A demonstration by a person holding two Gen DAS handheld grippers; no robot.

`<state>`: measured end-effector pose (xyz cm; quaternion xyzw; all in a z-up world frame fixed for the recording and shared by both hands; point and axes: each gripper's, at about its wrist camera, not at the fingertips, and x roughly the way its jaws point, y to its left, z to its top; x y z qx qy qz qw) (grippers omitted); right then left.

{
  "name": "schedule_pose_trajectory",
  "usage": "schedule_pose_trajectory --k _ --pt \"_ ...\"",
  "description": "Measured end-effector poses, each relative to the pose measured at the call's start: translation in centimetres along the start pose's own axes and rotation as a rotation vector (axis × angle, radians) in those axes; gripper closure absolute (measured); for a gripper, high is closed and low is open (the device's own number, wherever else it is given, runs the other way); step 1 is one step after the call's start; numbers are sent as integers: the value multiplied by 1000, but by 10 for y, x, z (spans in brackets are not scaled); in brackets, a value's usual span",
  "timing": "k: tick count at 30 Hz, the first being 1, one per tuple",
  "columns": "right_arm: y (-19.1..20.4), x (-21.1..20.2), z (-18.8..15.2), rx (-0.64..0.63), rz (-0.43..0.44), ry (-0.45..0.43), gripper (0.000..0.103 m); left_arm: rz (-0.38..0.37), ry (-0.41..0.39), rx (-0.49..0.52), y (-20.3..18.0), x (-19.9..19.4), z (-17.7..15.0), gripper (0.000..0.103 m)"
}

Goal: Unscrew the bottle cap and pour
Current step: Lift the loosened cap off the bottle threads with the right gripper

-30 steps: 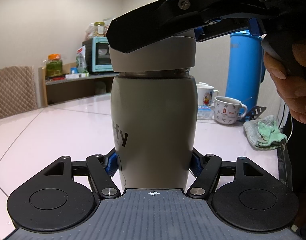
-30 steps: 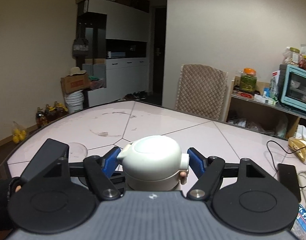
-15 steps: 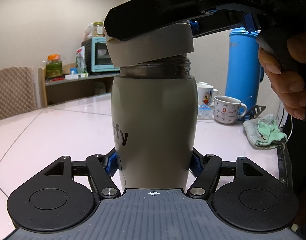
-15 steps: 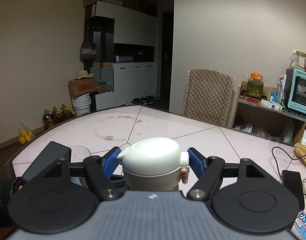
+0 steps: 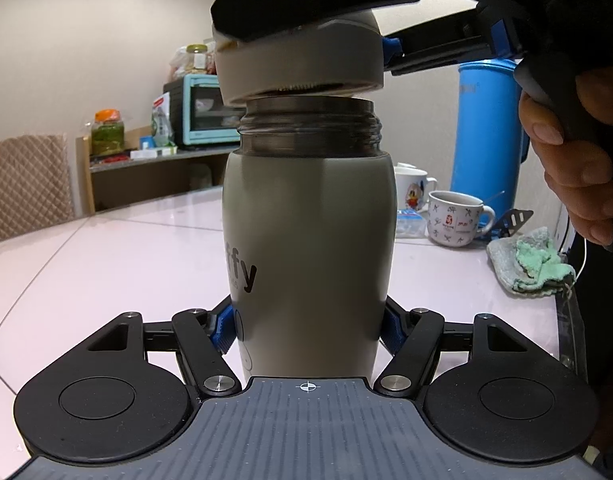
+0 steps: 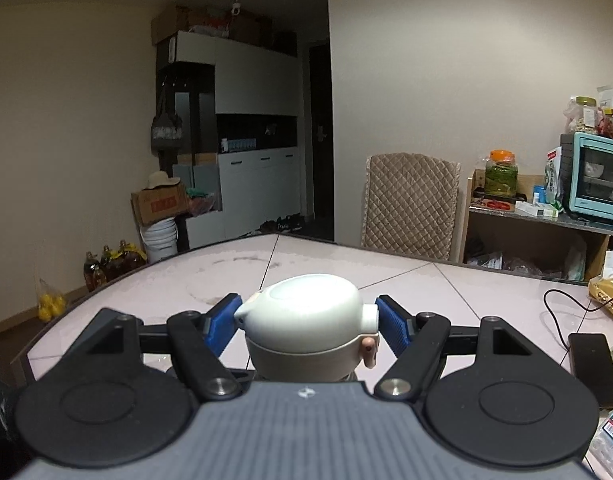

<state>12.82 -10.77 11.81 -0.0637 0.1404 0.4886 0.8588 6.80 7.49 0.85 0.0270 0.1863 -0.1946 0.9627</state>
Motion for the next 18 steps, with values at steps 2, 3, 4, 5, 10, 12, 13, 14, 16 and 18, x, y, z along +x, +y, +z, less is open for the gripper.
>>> schedule_pose_trajectory --k 2,3,4,5,10,12,13,14,16,18 --pt "0 -2 1 9 0 -8 28 0 0 1 -1 1 0 31" --pt "0 -3 1 13 -4 -14 28 0 0 0 0 0 0 31" --pt "0 -4 2 17 -8 -20 28 -1 0 -2 3 -2 -1 31" --pt "0 -4 2 19 -11 -23 28 -1 0 -3 3 -2 -1 31" --pt "1 -10 5 26 -49 -39 28 -1 1 2 4 -2 0 31" --pt "1 -11 6 30 -59 -45 28 0 1 4 4 -2 0 31" --pt "0 -13 6 34 -65 -52 28 1 1 4 5 -2 0 31" --pt "-1 -14 7 38 -72 -60 28 1 1 4 5 -2 0 31" --pt "-2 -16 7 45 -84 -67 28 1 1 5 5 -2 0 31" --pt "-3 -18 7 51 -94 -74 28 1 1 5 6 -2 0 31"
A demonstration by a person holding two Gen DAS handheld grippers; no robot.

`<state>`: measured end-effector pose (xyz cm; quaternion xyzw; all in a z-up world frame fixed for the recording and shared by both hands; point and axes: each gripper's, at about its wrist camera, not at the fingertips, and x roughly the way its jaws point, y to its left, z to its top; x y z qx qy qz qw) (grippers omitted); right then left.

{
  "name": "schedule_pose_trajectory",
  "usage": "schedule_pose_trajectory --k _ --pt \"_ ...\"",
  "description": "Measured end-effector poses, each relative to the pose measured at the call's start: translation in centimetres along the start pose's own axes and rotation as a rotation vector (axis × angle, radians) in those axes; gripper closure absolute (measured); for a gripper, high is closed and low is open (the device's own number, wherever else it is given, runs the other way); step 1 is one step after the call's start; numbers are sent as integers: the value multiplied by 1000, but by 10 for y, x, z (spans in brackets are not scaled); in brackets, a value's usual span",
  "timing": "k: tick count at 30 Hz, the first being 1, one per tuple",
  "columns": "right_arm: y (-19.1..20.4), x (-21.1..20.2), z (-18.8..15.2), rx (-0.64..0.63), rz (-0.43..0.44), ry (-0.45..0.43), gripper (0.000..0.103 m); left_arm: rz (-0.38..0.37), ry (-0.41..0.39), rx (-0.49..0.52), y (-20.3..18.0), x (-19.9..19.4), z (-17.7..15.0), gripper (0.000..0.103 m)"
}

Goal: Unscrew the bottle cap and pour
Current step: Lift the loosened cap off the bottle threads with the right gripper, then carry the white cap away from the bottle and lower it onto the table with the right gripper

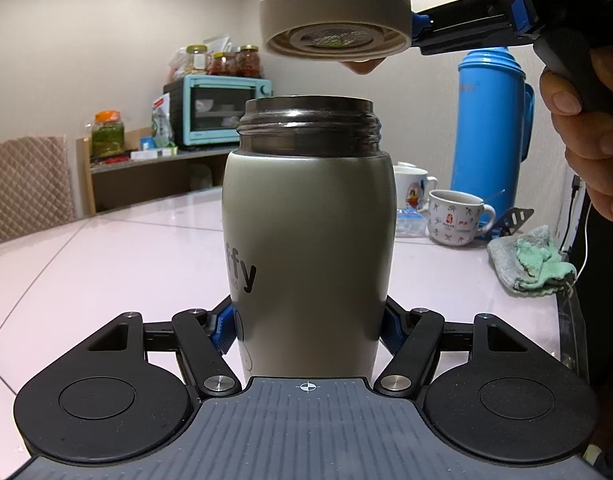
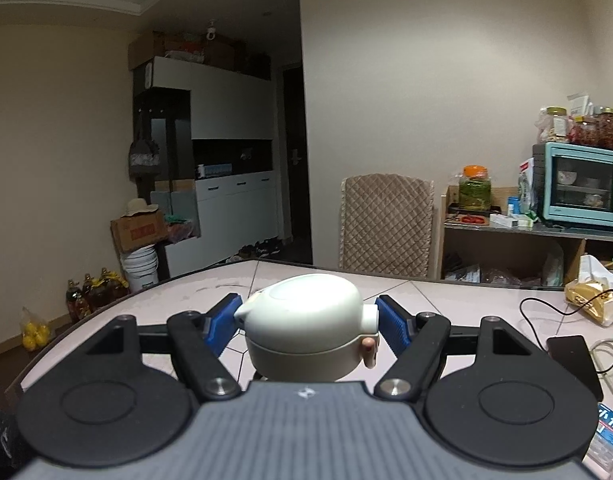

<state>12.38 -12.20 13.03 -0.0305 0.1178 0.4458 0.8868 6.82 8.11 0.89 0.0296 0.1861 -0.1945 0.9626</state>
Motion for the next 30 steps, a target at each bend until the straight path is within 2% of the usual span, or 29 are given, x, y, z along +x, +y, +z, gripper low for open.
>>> schedule_pose_trajectory --k 17,30 --pt "-31 -12 -18 97 -158 -33 28 7 1 3 2 -2 0 31" --pt "-59 -11 -70 180 -311 15 28 38 2 -2 -4 -4 0 31"
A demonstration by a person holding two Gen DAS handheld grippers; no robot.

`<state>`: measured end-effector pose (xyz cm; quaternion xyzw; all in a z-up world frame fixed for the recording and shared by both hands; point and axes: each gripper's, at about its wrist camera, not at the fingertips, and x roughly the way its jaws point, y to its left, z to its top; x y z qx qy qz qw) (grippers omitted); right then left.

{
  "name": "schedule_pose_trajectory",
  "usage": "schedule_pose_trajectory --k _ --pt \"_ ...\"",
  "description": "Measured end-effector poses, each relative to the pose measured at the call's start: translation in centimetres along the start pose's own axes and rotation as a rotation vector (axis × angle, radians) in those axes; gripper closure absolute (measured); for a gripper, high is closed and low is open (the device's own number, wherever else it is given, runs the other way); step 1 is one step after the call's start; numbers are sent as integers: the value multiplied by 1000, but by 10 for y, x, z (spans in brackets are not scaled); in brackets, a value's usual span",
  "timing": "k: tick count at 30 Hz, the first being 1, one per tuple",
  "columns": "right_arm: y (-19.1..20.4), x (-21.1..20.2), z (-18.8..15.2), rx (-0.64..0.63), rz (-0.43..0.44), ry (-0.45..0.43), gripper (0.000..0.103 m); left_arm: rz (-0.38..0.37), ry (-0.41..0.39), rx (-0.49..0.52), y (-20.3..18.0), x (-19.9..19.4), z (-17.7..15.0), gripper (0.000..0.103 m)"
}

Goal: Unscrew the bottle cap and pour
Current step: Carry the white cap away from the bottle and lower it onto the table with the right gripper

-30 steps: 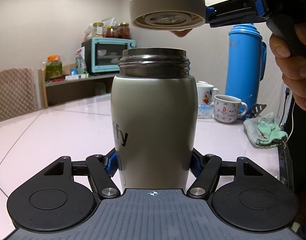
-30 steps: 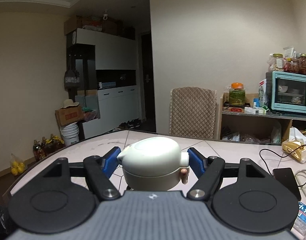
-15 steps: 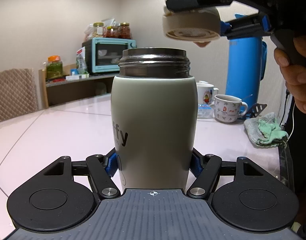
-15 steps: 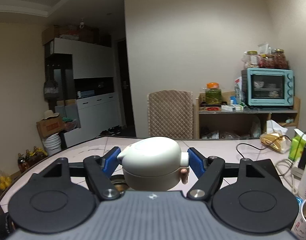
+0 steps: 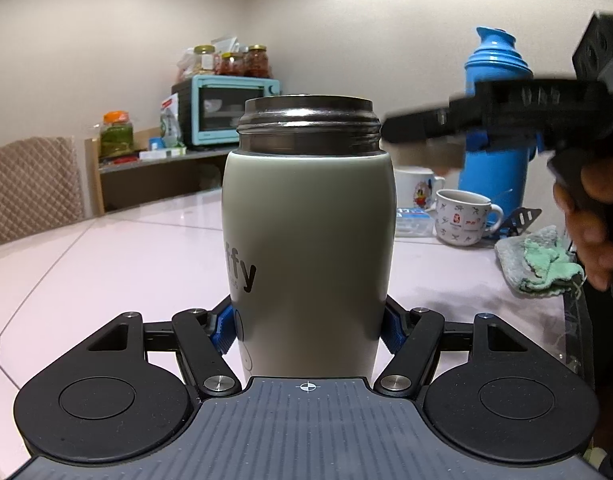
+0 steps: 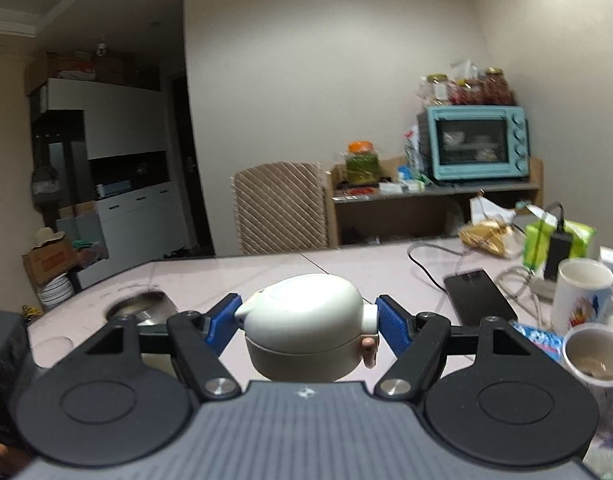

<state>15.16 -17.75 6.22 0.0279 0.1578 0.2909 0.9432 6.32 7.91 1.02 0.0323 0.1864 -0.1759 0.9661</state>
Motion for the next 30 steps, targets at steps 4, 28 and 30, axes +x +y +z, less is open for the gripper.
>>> schedule_pose_trajectory --k 4,28,30 --pt "-11 4 -14 10 -37 27 28 12 0 -4 -2 -1 0 31" --pt "-34 32 -59 17 -63 170 28 146 1 -51 -16 0 2 31" --pt "-35 34 -60 19 -63 172 28 160 2 -57 -18 0 2 31"
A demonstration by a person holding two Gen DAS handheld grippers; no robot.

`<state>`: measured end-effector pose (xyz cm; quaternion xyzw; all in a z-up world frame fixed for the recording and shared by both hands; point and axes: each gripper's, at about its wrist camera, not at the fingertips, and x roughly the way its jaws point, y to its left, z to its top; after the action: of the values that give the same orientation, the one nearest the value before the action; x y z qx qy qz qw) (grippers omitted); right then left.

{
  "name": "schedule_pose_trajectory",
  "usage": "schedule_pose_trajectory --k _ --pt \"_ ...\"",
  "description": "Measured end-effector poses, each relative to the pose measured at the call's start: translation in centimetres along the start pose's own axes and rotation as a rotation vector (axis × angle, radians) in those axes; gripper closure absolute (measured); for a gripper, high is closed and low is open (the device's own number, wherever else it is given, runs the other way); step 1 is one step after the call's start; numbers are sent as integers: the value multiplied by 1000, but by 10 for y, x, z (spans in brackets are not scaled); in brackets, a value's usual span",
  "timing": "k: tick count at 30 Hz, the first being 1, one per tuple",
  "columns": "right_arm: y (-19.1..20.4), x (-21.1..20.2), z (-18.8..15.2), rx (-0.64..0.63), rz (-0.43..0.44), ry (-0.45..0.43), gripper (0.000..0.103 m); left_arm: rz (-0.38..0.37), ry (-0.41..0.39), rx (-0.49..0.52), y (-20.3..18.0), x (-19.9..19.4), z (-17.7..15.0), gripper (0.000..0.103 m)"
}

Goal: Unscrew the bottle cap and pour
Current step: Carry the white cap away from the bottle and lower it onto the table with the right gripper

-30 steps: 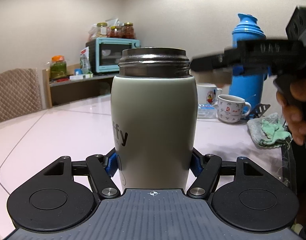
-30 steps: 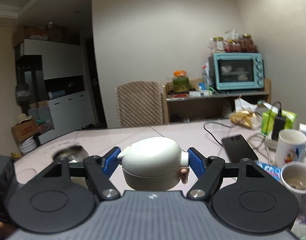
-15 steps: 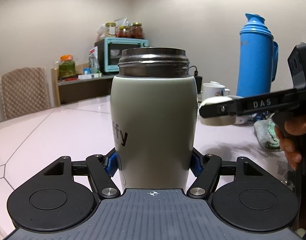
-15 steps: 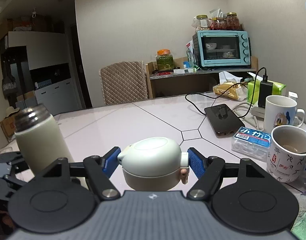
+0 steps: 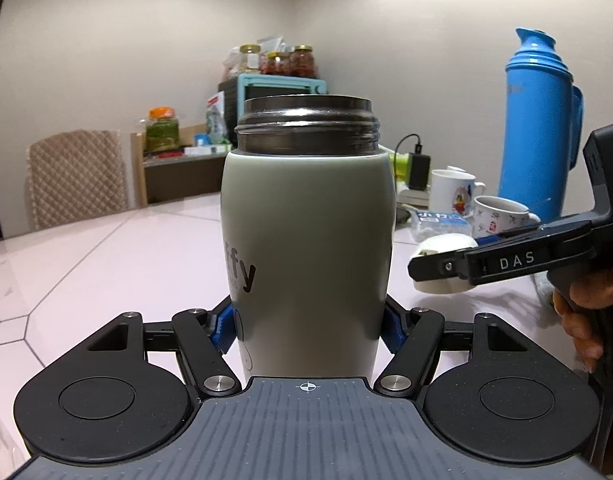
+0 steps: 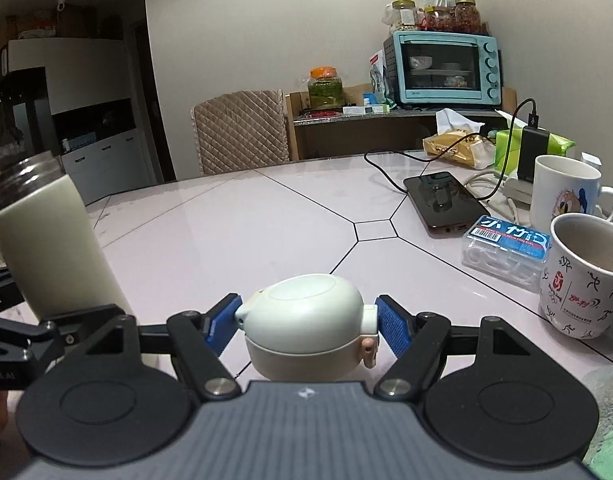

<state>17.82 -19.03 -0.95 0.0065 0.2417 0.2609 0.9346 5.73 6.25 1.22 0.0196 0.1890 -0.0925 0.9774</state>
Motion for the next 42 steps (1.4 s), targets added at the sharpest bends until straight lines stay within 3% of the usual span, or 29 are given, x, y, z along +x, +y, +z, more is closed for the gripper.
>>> schedule_pose_trajectory --k 25,42 --pt "-5 16 -4 -26 13 47 28 232 -12 -104 -23 -8 -1 31" --pt "-7 26 -4 -28 13 88 28 280 -1 -124 -29 -1 2 31"
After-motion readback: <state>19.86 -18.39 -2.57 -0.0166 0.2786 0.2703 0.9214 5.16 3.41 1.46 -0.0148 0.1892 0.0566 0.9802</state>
